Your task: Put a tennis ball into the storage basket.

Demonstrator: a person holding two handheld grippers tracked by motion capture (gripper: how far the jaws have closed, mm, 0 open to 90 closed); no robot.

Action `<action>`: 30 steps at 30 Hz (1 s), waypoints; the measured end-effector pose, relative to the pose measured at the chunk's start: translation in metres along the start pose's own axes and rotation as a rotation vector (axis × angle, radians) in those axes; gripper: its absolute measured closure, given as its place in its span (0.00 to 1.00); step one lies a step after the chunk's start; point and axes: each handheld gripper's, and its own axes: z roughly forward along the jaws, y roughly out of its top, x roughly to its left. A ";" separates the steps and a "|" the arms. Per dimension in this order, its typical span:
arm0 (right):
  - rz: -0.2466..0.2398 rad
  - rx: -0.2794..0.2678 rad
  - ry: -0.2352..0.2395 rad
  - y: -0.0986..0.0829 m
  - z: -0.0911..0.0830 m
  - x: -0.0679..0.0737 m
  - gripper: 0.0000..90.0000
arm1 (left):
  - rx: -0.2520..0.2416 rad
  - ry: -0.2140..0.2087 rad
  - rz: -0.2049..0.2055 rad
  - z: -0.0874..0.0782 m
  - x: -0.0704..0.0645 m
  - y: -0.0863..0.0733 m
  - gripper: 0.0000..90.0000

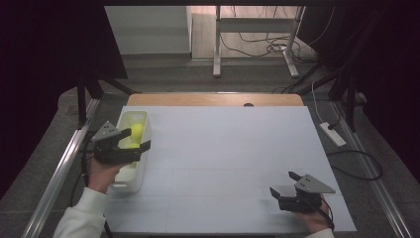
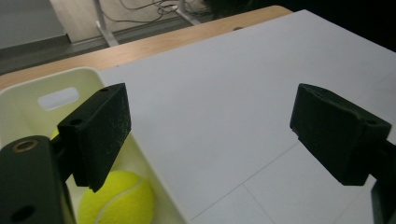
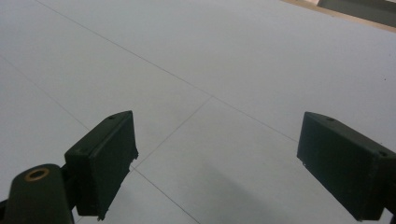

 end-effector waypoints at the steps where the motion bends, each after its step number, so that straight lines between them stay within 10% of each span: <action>1: -0.001 0.000 0.000 0.000 0.000 0.000 0.13 | -0.004 -0.009 0.007 0.000 -0.003 0.000 0.15; 30: -0.002 0.001 -0.005 0.000 -0.001 0.001 0.13 | 0.019 -0.191 0.103 0.015 -0.067 -0.019 0.14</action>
